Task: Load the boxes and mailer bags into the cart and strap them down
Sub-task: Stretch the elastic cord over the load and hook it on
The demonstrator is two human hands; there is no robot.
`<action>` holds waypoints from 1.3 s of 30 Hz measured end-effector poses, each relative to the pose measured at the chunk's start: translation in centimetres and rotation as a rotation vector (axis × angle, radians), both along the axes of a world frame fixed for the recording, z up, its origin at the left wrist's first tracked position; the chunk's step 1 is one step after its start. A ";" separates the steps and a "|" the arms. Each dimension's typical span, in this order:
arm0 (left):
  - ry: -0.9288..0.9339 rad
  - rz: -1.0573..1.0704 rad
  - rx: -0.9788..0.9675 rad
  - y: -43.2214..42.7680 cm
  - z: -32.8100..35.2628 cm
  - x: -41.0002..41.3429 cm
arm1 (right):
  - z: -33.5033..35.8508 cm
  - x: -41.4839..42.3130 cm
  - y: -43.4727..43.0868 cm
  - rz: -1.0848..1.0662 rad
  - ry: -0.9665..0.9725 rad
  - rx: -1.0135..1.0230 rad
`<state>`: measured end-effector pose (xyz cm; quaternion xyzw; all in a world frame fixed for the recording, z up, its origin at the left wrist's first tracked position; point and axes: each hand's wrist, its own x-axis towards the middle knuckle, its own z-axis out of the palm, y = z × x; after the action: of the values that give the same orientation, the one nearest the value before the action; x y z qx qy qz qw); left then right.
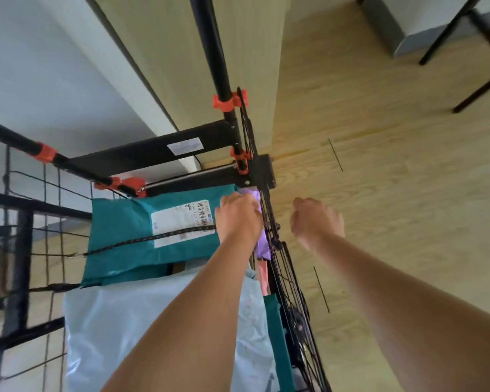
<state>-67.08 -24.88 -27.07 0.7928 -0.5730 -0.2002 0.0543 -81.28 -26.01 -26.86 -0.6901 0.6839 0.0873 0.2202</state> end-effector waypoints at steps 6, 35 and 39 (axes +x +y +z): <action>-0.133 -0.160 -0.069 -0.4 -2.9 0.4 | -4.7 1.8 -0.6 0.099 -0.055 0.131; -0.082 -0.192 -0.168 0.5 -4.5 0.6 | -8.0 3.6 -1.0 -0.124 -0.258 0.349; -0.042 -0.196 -0.193 1.4 -3.8 0.5 | -7.0 1.6 0.8 -0.044 -0.131 0.359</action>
<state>-66.56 -23.52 -30.82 0.7283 -0.6652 -0.1320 0.0986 -79.70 -25.22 -33.90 -0.6287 0.6565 0.1579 0.3856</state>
